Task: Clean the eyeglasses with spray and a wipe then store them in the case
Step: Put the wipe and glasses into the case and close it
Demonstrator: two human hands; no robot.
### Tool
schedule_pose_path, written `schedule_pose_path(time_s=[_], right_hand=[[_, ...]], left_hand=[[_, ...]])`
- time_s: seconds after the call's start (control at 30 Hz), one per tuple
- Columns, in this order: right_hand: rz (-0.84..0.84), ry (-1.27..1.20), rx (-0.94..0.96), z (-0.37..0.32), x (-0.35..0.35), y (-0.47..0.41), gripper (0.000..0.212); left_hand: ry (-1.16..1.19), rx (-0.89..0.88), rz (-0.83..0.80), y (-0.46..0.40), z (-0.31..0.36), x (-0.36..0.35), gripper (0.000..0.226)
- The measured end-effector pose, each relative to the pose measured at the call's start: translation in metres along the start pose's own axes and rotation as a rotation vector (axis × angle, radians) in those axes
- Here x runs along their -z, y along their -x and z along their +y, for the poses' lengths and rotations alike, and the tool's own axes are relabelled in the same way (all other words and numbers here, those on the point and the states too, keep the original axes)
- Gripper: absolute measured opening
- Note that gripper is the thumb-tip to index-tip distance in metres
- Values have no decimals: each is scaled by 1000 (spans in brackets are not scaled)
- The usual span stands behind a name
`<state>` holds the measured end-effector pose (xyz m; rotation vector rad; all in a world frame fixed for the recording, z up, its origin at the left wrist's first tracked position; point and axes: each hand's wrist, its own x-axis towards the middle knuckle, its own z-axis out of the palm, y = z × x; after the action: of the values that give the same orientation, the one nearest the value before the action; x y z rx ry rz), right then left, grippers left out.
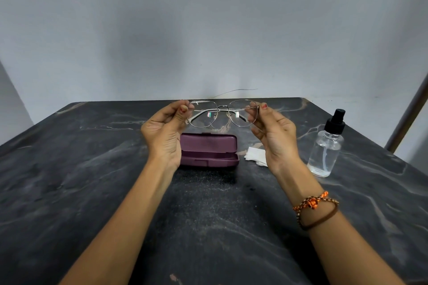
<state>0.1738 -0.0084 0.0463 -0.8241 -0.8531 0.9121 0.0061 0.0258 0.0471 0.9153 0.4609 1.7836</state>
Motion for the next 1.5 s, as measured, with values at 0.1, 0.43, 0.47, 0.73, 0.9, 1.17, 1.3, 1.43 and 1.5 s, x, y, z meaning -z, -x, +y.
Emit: schedule_pose_path(time_s=[0.1, 0.43, 0.47, 0.73, 0.9, 1.17, 1.3, 1.43, 1.5], right_hand=[[44, 43, 19, 2, -2, 0, 16], [64, -60, -148, 8, -3, 1, 17], [74, -41, -161, 9, -3, 1, 17], [100, 116, -235, 12, -5, -3, 17], [46, 190, -272, 11, -7, -14, 15], [15, 257, -329, 32, -3, -17, 18], [10, 254, -300, 27, -1, -16, 16], [-11, 141, -367, 13, -1, -10, 14], [-40, 102, -401, 6, -1, -3, 13]], left_hand=[[49, 72, 27, 2, -1, -1, 14], [58, 166, 62, -2, -3, 6, 10], [41, 180, 67, -3, -3, 7, 11], [-224, 262, 34, -14, 5, 26, 10], [-376, 286, -25, -24, 6, 42, 13], [-462, 247, -71, -30, 1, 54, 14], [-436, 213, -94, -30, 2, 50, 20], [-469, 212, -106, -25, 6, 46, 16], [-508, 235, -145, -21, 15, 46, 17]])
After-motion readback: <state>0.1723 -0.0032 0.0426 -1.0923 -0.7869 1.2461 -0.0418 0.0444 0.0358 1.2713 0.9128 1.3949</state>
